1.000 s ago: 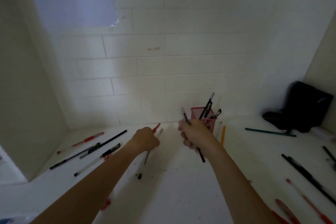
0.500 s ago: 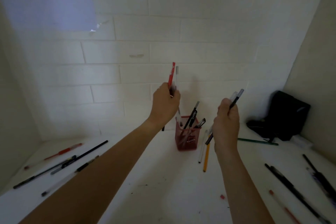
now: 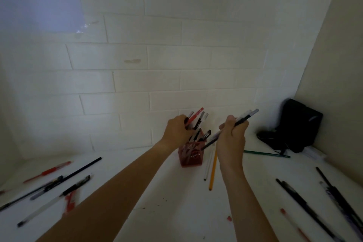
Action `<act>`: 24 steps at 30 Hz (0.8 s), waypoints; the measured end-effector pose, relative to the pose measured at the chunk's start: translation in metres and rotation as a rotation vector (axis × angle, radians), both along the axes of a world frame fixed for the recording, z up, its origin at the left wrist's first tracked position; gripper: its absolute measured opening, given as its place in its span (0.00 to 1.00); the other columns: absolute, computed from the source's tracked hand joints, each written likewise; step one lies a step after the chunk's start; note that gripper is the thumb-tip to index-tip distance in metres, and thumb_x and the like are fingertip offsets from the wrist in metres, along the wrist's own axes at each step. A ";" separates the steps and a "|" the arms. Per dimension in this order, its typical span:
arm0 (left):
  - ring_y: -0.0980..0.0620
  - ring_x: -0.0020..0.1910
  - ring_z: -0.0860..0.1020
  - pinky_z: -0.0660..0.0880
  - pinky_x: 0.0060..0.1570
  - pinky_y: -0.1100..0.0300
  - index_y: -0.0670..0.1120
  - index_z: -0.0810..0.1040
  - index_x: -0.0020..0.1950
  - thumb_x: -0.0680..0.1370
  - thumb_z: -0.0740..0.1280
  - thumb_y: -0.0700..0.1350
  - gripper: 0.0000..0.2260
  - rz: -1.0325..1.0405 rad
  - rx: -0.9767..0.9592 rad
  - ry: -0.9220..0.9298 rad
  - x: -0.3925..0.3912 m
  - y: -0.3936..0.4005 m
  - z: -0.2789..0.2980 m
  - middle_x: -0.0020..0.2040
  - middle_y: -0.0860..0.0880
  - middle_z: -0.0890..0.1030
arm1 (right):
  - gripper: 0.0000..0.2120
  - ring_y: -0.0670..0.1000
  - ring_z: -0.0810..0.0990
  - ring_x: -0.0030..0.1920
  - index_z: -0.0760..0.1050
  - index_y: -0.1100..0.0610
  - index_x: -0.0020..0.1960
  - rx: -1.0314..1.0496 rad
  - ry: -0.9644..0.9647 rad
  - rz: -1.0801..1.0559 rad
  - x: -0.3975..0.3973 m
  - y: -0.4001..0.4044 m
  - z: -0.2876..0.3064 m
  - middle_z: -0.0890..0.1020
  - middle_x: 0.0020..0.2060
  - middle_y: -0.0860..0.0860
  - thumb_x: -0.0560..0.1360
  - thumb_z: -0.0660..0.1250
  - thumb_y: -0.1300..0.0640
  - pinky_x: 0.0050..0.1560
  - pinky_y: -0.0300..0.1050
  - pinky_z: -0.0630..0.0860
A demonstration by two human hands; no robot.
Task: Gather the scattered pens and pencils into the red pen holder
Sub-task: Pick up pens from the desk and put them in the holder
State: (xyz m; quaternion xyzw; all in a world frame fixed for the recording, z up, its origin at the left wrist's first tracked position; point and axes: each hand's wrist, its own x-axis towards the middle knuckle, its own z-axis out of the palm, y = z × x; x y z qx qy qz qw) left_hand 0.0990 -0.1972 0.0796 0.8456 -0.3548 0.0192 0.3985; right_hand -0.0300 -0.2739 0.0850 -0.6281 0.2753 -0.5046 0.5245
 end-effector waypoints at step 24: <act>0.55 0.35 0.77 0.73 0.37 0.65 0.43 0.77 0.49 0.84 0.57 0.44 0.11 -0.118 -0.734 0.298 -0.001 -0.012 0.025 0.41 0.48 0.78 | 0.20 0.59 0.61 0.72 0.77 0.59 0.62 -0.408 0.615 0.016 0.031 -0.006 -0.046 0.65 0.73 0.58 0.80 0.62 0.44 0.69 0.56 0.65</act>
